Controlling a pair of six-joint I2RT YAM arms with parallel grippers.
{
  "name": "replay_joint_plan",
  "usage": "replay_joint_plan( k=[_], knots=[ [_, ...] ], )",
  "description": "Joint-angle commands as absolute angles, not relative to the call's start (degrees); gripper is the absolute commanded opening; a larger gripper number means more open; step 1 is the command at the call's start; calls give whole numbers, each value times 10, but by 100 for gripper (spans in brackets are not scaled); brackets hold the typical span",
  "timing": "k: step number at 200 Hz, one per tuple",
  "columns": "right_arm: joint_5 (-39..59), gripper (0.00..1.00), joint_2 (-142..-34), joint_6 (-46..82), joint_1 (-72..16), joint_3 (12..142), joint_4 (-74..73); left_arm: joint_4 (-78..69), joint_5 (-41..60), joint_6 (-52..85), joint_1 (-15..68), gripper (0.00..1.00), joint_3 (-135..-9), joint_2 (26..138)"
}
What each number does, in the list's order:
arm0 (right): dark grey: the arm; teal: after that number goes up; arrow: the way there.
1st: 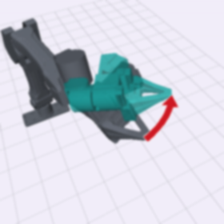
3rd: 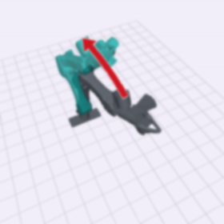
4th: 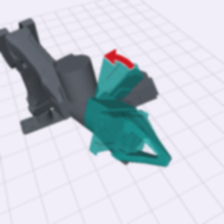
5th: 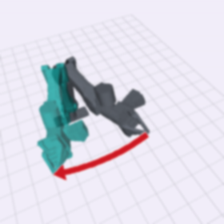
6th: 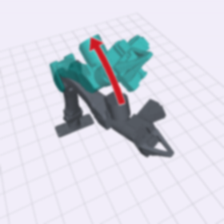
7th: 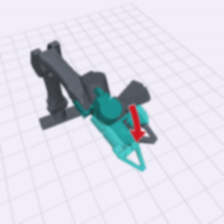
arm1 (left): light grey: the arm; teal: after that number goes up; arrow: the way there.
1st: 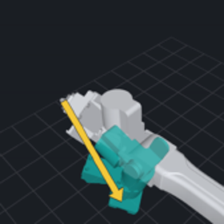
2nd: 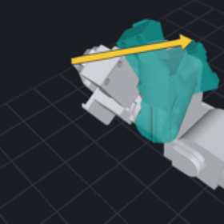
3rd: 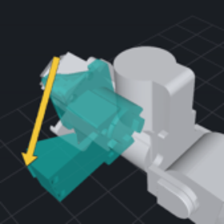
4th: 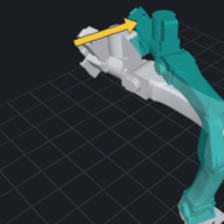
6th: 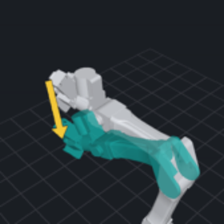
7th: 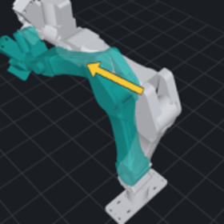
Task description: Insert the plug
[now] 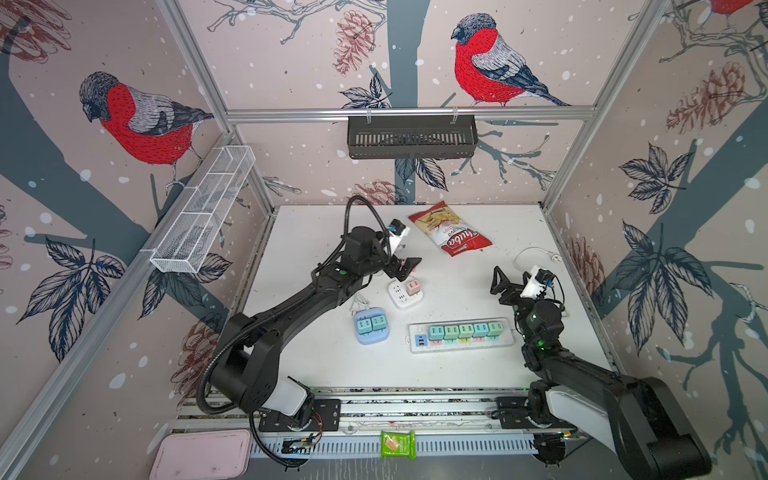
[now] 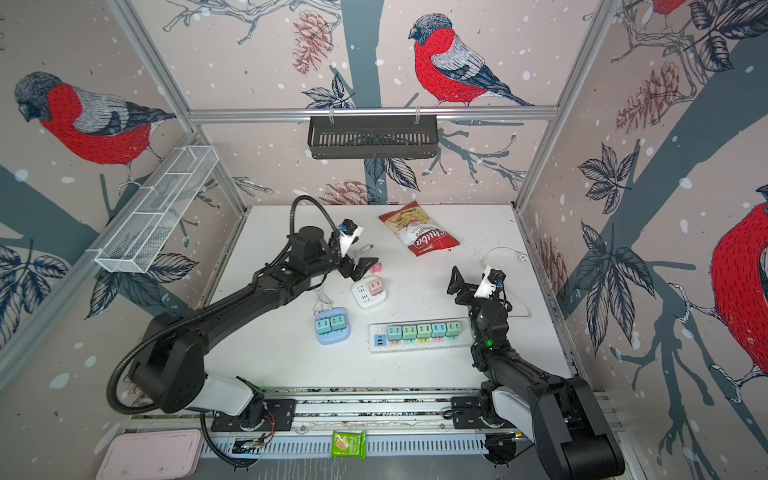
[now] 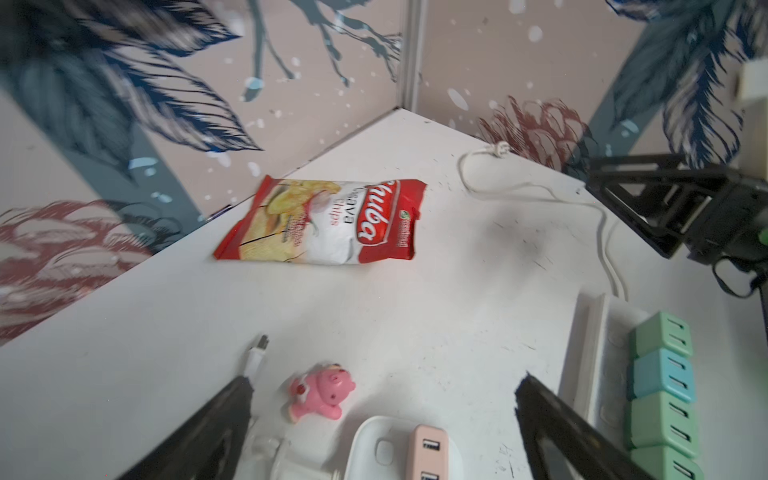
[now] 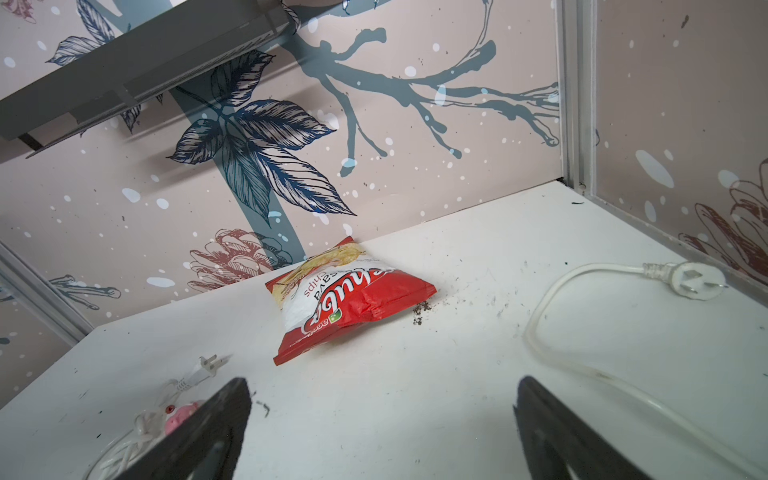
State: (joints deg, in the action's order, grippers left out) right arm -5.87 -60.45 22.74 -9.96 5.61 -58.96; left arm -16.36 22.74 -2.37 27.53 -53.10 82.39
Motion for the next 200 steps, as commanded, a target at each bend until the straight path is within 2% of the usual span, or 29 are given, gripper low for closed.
replay_joint_plan(
  k=[1,26,53,88,112,126,144,158,171,183,200],
  knots=[
    [-88,100,-556,268,-90,79,-468,-375,242,173,220,98,-452,788],
    [-78,99,-434,290,-90,85,-357,-412,89,229,171,99,-385,722],
    [-113,100,-345,328,-88,118,-260,-351,-24,102,169,99,-366,635],
    [-150,100,-366,323,-80,204,-166,-276,-102,35,169,98,-294,523],
    [-155,100,-405,306,-74,244,-154,-410,-162,56,169,99,-150,475],
    [-162,99,-417,292,-69,255,-170,-481,-202,21,168,99,-92,493],
    [-175,100,-450,265,-53,260,-198,-586,-251,13,145,98,-50,575],
    [-192,100,-490,227,-35,265,-193,-599,-197,24,114,98,-56,631],
    [-227,100,-523,201,-23,249,-191,-610,-223,6,112,98,-60,668],
    [-253,99,-542,222,-12,219,-209,-578,-244,13,111,98,-68,662],
    [-263,100,-573,162,-9,162,-299,-623,-249,11,108,98,-39,646]
  ],
)
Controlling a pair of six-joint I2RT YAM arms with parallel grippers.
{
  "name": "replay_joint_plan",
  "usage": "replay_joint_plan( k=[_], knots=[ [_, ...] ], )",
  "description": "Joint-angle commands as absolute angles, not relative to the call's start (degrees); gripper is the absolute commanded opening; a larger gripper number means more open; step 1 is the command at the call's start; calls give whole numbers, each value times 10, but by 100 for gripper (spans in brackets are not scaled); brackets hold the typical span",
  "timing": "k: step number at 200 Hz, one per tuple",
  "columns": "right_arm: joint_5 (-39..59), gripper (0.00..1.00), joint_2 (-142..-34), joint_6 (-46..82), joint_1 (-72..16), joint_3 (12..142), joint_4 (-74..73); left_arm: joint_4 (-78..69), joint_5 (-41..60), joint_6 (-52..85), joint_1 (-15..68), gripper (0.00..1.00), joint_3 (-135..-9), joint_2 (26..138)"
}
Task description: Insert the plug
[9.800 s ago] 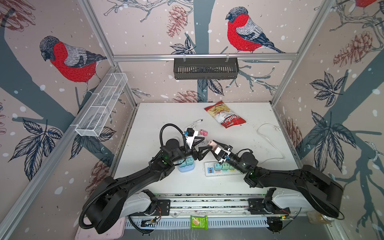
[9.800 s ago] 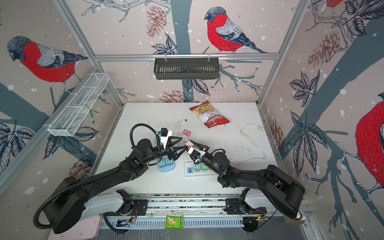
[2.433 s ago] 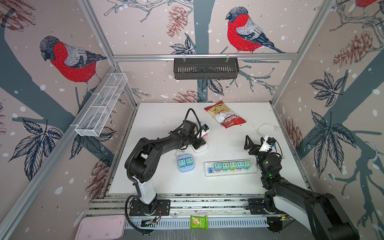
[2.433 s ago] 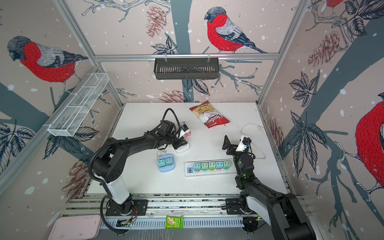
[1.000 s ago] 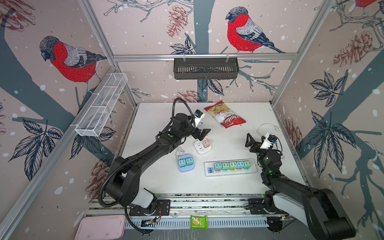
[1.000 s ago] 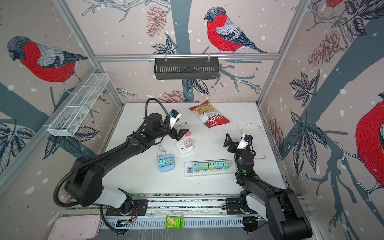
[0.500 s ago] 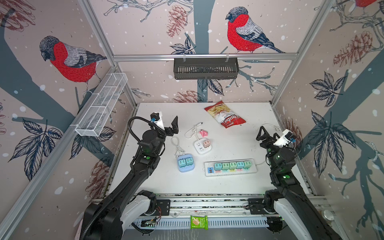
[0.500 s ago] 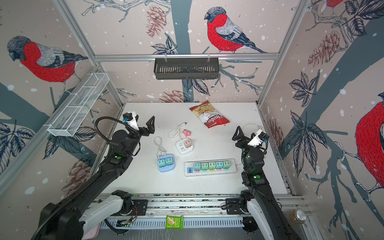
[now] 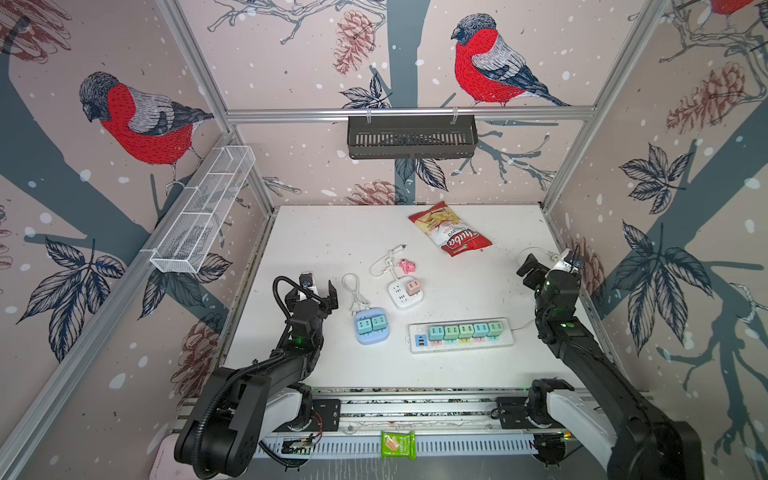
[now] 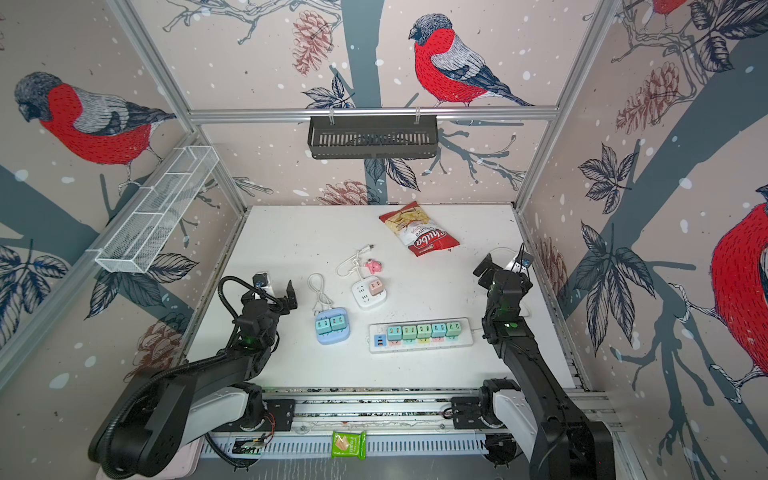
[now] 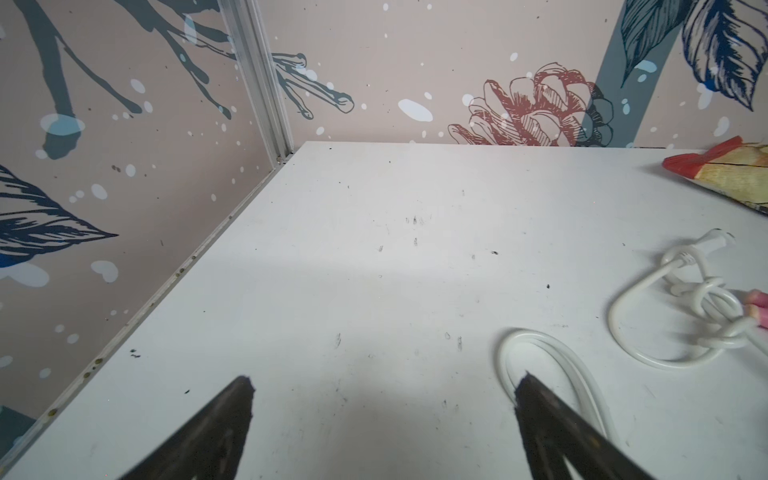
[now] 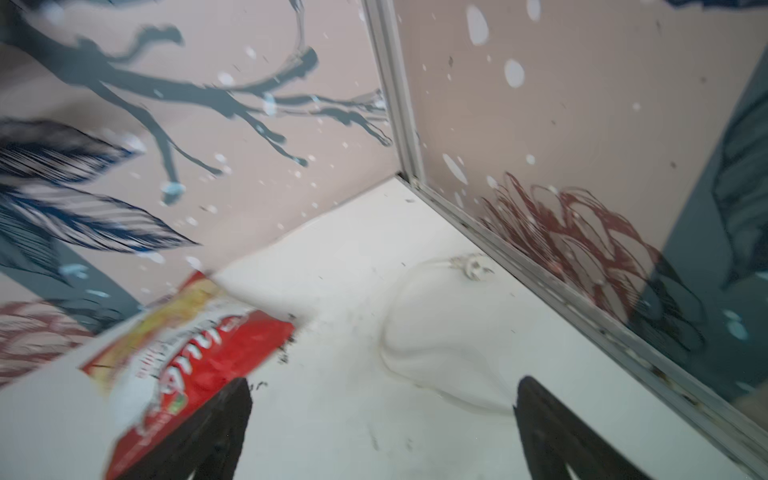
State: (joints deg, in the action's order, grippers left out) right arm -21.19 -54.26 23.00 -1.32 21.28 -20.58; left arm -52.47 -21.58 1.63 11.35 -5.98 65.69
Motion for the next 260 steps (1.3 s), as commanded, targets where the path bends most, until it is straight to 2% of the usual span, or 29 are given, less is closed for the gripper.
replay_joint_plan(
  k=[1,11,39,59,84,109,121,135,161,184,201,217,237,260],
  knots=[
    [-267,99,-576,161,-9,159,-304,-625,-250,11,109,98,-39,645],
    [-295,99,-602,157,-8,135,-351,-649,-251,8,108,98,-24,639],
    [-273,99,-656,98,-17,97,-481,-701,-220,-8,106,98,-13,654],
    [-251,99,-658,91,-18,98,-494,-795,-181,-30,106,98,4,696],
    [-208,99,-671,70,-16,86,-551,-861,-213,-32,102,97,4,749],
    [-160,99,-701,49,-31,111,-537,-958,-110,-31,53,97,-3,860],
    [-154,100,-713,49,-36,123,-533,-1034,-115,-25,46,98,0,923],
    [-146,99,-726,44,-35,123,-550,-981,-101,-19,35,97,-21,911],
    [-108,100,-757,21,-35,93,-669,-864,-48,-4,10,97,-71,891],
    [-48,99,-897,34,-6,72,-875,-846,-33,4,-2,97,-81,892],
    [-88,100,-848,78,9,116,-707,-837,-55,20,-8,97,-85,891],
    [-128,100,-884,64,-6,98,-801,-812,-70,32,-11,98,-94,887],
    [-161,100,-870,53,-25,116,-742,-779,-61,28,-11,97,-112,887],
    [-192,99,-886,36,-44,99,-801,-778,-48,24,-11,98,-114,889]
  ],
)
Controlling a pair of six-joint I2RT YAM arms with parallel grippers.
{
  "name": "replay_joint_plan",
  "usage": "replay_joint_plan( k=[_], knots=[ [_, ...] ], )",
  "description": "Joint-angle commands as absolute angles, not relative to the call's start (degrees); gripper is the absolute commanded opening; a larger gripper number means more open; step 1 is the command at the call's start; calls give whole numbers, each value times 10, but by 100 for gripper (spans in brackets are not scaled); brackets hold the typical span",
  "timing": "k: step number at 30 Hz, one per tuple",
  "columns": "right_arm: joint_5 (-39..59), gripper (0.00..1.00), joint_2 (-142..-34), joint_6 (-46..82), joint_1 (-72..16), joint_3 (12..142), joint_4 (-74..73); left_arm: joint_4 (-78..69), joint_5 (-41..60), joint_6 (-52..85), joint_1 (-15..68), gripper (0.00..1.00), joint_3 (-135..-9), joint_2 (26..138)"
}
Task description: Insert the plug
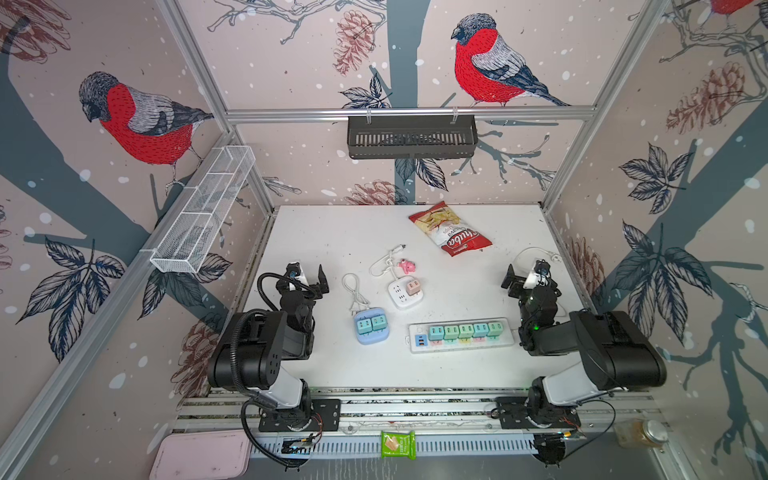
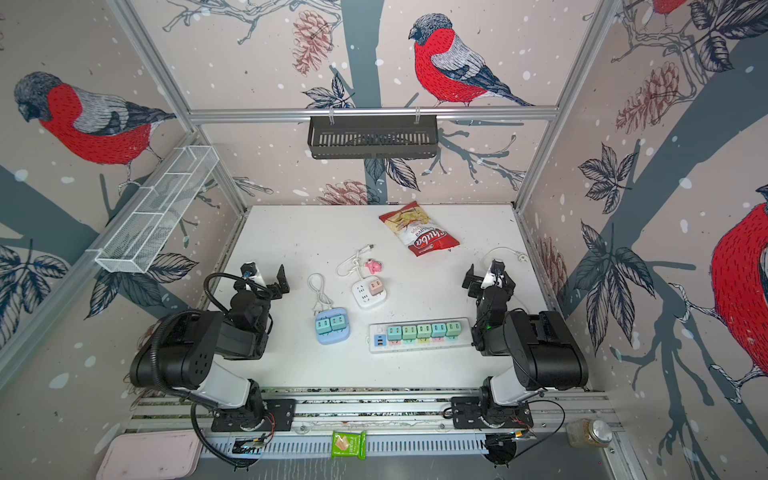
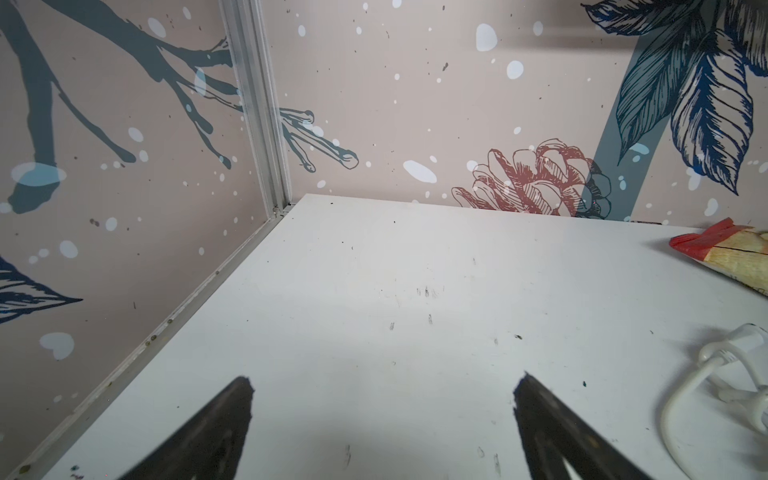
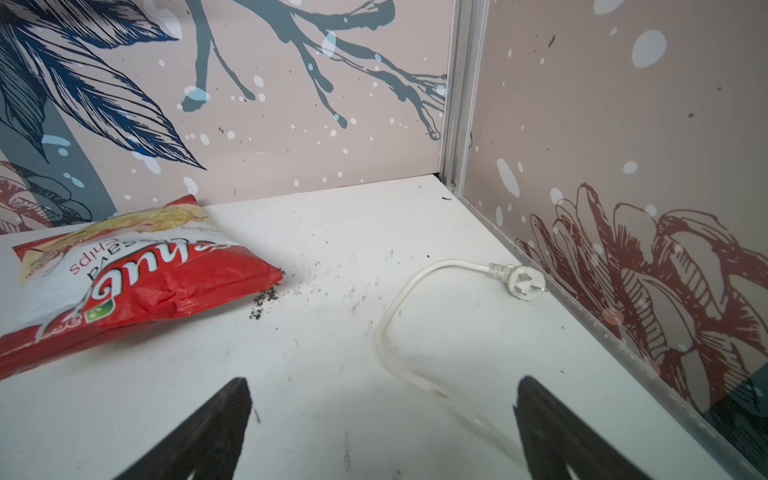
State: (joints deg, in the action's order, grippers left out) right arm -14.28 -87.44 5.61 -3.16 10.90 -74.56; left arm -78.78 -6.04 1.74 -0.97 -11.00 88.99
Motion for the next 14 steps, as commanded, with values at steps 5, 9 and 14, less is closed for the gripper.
replay_joint_plan(
  k=[5,9,14],
  knots=[
    [-196,100,-884,37,-47,99,-798,-778,-48,24,-11,98,-115,889],
    [-193,100,-885,37,-46,102,-795,-777,-48,23,-11,97,-115,889],
    [-157,100,-882,44,-29,108,-776,-778,-48,23,-11,98,-115,889]
  ],
)
